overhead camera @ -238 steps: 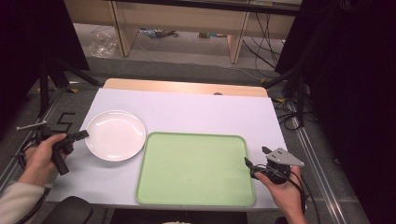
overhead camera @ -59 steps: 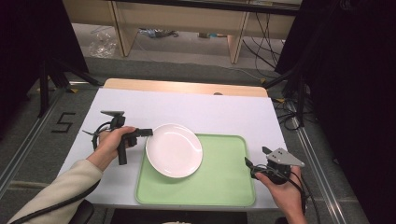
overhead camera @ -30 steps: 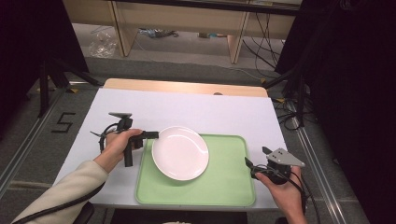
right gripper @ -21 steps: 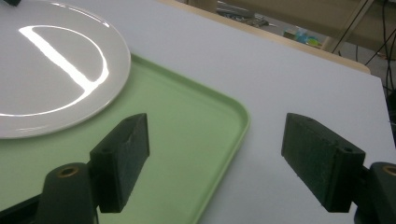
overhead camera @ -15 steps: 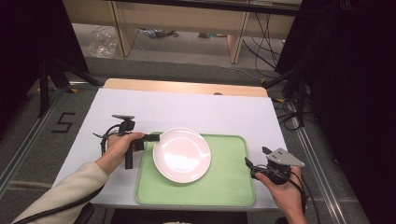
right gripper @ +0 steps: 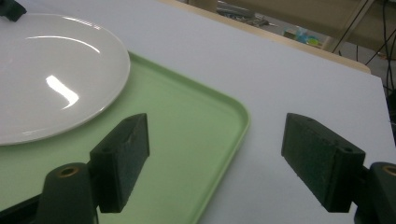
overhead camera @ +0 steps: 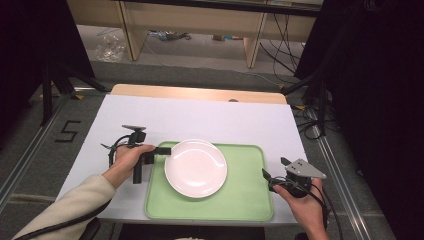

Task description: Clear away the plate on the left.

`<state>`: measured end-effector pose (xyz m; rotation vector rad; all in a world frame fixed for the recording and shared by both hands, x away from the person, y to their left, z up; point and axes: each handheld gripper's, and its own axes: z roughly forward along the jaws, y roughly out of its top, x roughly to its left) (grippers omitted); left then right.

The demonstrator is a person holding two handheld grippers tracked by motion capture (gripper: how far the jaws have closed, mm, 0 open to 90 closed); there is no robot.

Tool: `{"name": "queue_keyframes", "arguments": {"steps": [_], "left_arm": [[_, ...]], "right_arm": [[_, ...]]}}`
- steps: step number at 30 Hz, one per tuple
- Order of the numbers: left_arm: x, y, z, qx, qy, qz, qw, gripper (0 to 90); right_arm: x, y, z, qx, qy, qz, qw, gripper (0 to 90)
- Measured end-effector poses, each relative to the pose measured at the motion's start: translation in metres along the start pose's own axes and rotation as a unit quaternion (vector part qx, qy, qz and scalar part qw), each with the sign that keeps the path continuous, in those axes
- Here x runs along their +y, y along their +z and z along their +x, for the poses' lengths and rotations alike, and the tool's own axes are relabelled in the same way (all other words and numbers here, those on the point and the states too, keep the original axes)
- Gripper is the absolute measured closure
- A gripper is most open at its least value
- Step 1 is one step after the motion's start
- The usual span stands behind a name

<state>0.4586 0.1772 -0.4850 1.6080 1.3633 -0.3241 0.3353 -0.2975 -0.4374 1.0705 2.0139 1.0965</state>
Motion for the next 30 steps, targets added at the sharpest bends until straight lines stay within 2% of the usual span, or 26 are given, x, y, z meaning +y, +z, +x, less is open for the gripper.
{"name": "queue_keyframes", "arguments": {"steps": [5,8,10,12,13,14,16,18,19,22,28,30], "left_arm": [[-0.001,0.001,0.0,0.013,0.017,0.009,0.9997,85.1],[-0.002,0.001,0.001,0.007,0.013,0.011,0.9998,85.1],[-0.002,0.002,0.001,0.015,0.025,0.018,0.9994,85.0],[-0.003,0.003,0.0,0.025,0.03,0.014,0.9992,85.1],[-0.003,0.003,0.0,0.014,0.024,0.016,0.9995,85.9],[-0.002,0.003,-0.001,0.008,0.027,0.021,0.9994,85.7],[-0.003,0.003,-0.003,0.024,0.034,0.014,0.999,84.7],[-0.002,0.003,-0.003,0.018,0.032,0.013,0.9992,83.5],[-0.002,0.002,-0.003,0.021,0.035,0.012,0.9991,83.1],[-0.002,0.001,-0.005,0.023,0.045,0.005,0.9987,80.6],[-0.005,-0.001,-0.011,0.024,0.085,-0.008,0.9961,70.3],[-0.006,-0.002,-0.014,0.025,0.104,-0.019,0.9941,65.1]], "right_arm": [[0.0,-0.001,-0.001,-0.005,-0.006,0.001,1.0,24.2],[0.0,0.0,0.0,0.0,0.0,0.0,1.0,24.2],[0.0,0.0,0.0,0.001,-0.001,0.001,1.0,24.2],[0.0,0.0,0.0,0.0,-0.001,0.001,1.0,24.2],[0.0,-0.001,0.0,-0.003,-0.004,0.001,1.0,24.2],[0.0,-0.001,-0.001,-0.004,-0.006,0.001,1.0,24.2],[0.0,0.0,0.0,0.0,-0.001,0.001,1.0,24.1],[0.0,-0.001,0.0,-0.001,-0.002,0.003,1.0,24.1],[0.0,-0.001,-0.001,-0.004,-0.007,0.001,1.0,24.2],[0.0,0.0,0.0,-0.001,-0.002,-0.001,1.0,24.1],[0.0,-0.001,0.0,-0.001,-0.003,0.004,1.0,24.1],[0.0,-0.001,-0.001,-0.004,-0.007,0.001,1.0,24.1]]}}
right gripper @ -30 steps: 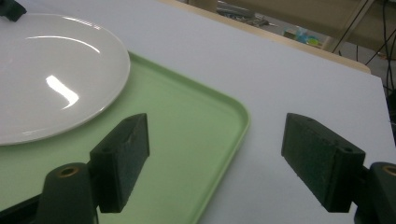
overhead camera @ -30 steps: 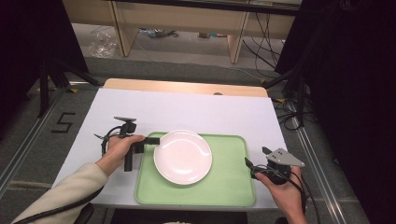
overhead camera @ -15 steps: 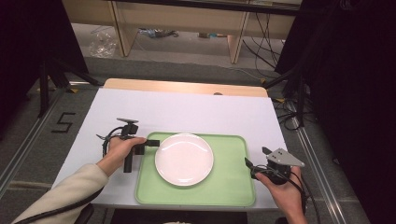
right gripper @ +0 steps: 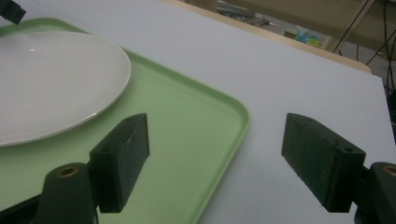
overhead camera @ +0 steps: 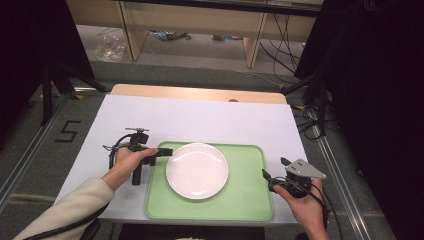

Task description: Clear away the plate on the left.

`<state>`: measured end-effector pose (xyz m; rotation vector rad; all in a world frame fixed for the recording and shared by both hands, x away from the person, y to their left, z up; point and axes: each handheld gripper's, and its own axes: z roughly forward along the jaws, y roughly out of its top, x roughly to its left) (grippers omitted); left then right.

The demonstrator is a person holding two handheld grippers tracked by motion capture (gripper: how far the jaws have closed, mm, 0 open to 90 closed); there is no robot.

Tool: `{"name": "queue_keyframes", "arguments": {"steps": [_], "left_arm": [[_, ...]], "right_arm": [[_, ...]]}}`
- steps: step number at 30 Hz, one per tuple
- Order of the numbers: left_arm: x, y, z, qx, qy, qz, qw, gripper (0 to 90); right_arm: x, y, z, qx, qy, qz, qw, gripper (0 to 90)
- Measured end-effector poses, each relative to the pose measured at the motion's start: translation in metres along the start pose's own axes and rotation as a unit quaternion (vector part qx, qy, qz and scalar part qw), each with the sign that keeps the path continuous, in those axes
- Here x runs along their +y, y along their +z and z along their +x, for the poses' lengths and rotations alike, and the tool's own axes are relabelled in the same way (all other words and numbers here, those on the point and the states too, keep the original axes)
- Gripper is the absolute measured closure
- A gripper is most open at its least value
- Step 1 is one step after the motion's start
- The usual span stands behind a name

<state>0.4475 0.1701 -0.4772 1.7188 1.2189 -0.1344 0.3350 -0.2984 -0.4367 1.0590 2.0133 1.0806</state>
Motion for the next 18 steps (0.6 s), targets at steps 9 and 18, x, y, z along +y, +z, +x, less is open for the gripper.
{"name": "queue_keyframes", "arguments": {"steps": [9,18], "left_arm": [[0.001,-0.009,-0.019,0.046,0.158,-0.073,0.9836,35.6],[-0.003,-0.023,-0.03,0.062,0.213,-0.094,0.9706,28.0]], "right_arm": [[0.0,0.0,0.0,0.001,0.001,-0.003,1.0,24.1],[0.0,0.0,0.0,0.0,0.001,-0.001,1.0,24.1]]}}
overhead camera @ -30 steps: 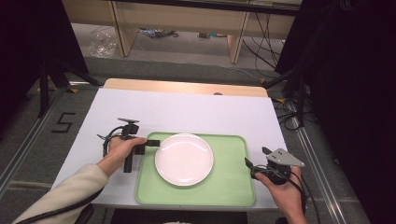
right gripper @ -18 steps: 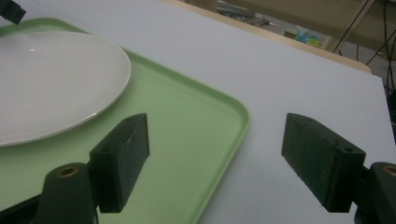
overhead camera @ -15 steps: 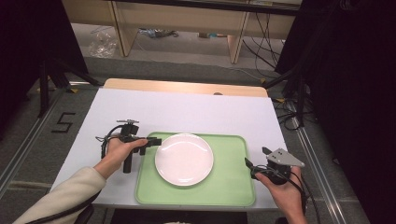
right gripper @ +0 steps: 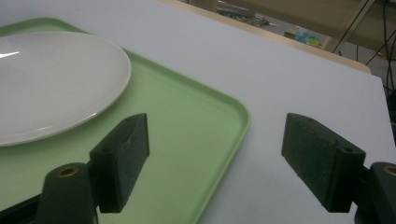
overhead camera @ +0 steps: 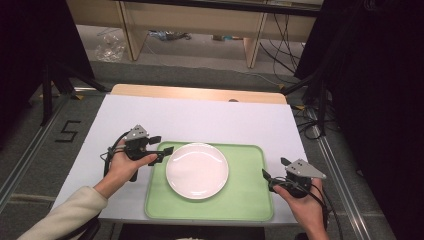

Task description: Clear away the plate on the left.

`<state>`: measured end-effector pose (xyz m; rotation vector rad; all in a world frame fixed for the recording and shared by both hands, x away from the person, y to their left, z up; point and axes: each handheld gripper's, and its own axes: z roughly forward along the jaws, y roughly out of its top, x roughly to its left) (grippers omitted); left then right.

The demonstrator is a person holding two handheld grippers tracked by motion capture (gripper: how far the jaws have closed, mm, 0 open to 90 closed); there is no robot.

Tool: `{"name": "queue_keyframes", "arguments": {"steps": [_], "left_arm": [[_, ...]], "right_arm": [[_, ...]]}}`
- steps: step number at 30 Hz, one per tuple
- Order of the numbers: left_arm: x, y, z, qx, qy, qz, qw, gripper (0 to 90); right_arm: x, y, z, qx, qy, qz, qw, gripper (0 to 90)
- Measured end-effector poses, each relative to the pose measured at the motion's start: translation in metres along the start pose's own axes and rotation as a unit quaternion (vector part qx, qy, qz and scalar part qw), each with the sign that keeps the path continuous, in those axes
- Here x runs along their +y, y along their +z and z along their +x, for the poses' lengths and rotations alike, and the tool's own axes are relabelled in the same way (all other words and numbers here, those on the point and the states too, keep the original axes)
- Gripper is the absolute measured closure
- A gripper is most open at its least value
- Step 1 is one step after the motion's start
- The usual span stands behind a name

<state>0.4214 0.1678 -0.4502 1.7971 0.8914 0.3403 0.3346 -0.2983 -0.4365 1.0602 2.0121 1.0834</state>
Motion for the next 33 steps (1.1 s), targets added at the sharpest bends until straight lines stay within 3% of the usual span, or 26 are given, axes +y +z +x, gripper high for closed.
{"name": "queue_keyframes", "arguments": {"steps": [5,8,10,13,15,19,20,23,30,33], "left_arm": [[0.0,-0.015,0.0,0.001,0.016,-0.013,0.9998,27.7],[0.0,-0.022,-0.001,0.015,0.024,-0.023,0.9993,21.0],[0.0,-0.026,0.0,0.012,0.024,-0.034,0.9991,19.4],[-0.001,-0.03,-0.003,-0.004,-0.003,-0.024,0.9997,16.1],[-0.002,-0.033,-0.004,0.001,0.009,-0.023,0.9997,14.9],[-0.004,-0.038,-0.006,0.016,0.017,-0.023,0.9995,14.1],[-0.006,-0.039,-0.007,0.019,0.009,-0.026,0.9994,13.8],[-0.009,-0.045,-0.007,0.027,0.02,-0.021,0.9992,12.2],[-0.016,-0.054,-0.007,0.026,0.012,-0.019,0.9994,12.2],[-0.018,-0.053,-0.006,0.022,0.01,-0.015,0.9996,14.3]], "right_arm": [[0.0,0.0,0.0,0.001,0.0,0.002,1.0,24.1],[0.0,0.0,0.0,0.002,0.003,0.002,1.0,24.1],[0.0,0.001,0.0,0.001,0.001,-0.003,1.0,24.1],[0.0,0.0,0.001,0.002,0.003,-0.002,1.0,24.1],[0.0,0.001,0.0,0.001,0.0,-0.003,1.0,24.0],[0.0,0.0,0.001,0.005,0.006,0.005,1.0,24.0],[0.0,-0.001,0.001,0.005,0.005,0.005,1.0,24.0],[0.0,0.0,0.001,0.006,0.006,0.001,1.0,24.0],[0.0,0.0,0.001,0.006,0.011,0.001,0.9999,23.8],[-0.001,0.001,-0.001,0.0,0.003,-0.004,1.0,23.7]]}}
